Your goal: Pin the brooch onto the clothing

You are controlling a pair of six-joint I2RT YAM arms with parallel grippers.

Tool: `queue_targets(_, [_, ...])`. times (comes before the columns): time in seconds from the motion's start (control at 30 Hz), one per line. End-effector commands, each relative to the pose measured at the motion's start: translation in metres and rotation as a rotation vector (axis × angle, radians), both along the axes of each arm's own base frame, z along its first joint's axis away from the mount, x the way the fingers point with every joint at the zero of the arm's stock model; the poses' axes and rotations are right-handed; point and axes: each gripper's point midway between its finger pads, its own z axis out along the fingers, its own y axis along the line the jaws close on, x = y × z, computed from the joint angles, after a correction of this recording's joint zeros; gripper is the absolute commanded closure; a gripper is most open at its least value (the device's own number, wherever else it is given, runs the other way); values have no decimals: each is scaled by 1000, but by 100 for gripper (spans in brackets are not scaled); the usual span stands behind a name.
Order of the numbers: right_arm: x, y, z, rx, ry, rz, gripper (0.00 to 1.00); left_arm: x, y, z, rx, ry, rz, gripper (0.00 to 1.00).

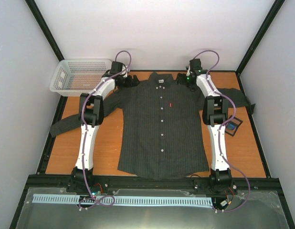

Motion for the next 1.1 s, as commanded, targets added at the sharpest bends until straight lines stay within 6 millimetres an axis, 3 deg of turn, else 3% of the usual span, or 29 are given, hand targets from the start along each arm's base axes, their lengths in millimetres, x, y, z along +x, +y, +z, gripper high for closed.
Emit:
queue_targets(0.0, [4, 7, 9, 43, -1, 38, 0, 16, 5, 53, 22, -98, 2, 0])
queue_targets(0.13, [7, 9, 52, 57, -66, 45, 0, 9, 1, 118, 2, -197, -16, 0])
queue_targets(0.27, [-2, 0, 102, 16, -118, 33, 0, -15, -5, 172, -28, -264, -52, 0])
queue_targets(0.43, [-36, -11, 137, -33, -120, 26, 0, -67, -22, 223, -93, -309, -123, 0])
queue_targets(0.6, [-86, -32, 153, -108, -115, -17, 0, -137, -45, 246, -139, -343, -222, 0])
queue_targets(0.77, [-154, -70, 150, -177, -116, -122, 0, -196, -53, 248, -177, -386, -314, 0])
queue_targets(0.87, [-206, -103, 124, -213, -41, -220, 0, -215, -50, 240, -165, -405, -341, 0])
queue_targets(0.9, [-230, -116, 103, -218, 18, -257, 0, -219, -47, 237, -158, -408, -338, 0])
queue_targets(0.93, [-247, -126, 94, -218, 40, -288, 0, -223, -46, 237, -156, -419, -342, 0])
queue_targets(1.07, [-299, -156, 71, -213, 101, -408, 1, -238, -51, 242, -177, -435, -364, 0])
